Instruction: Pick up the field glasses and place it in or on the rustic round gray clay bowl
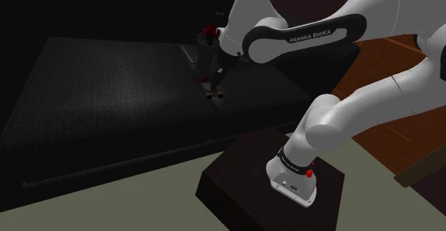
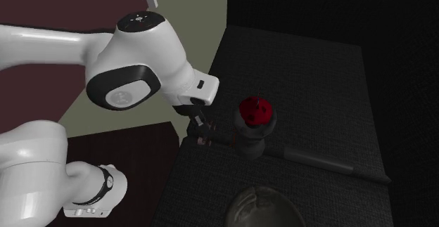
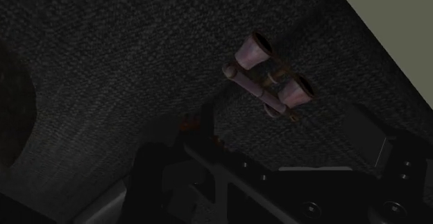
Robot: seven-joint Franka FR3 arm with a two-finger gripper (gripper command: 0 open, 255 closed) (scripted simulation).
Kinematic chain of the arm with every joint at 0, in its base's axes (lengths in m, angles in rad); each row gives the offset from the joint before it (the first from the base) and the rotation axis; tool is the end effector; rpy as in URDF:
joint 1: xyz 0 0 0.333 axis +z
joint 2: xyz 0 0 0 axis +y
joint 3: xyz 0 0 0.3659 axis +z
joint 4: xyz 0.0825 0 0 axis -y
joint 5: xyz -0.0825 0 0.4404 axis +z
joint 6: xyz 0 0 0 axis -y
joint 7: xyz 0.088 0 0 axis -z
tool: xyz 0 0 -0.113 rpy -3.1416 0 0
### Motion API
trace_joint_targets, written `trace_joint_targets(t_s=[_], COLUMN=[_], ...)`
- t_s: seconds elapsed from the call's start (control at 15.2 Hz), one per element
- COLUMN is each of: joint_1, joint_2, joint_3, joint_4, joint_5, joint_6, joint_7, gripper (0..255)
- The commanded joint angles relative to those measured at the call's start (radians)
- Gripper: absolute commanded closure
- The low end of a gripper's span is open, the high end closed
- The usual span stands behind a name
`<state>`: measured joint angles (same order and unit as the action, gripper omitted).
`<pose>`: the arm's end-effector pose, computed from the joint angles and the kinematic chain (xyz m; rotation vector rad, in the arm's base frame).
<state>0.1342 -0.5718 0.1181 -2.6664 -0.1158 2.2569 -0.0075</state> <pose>0.3880 0.0955 0.4381 2.9538 0.4655 0.2609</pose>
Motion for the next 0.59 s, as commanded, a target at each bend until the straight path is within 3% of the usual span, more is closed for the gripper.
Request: trace_joint_targets(t_s=[0.0,0.53], joint_1=[0.007,-0.019], joint_2=[0.066,0.162], joint_3=[0.031,0.039], joint_4=[-0.012,-0.047], joint_5=[-0.014,-0.049], joint_6=[0.095,0.228], joint_7=[0.026,0.049], gripper=[0,0])
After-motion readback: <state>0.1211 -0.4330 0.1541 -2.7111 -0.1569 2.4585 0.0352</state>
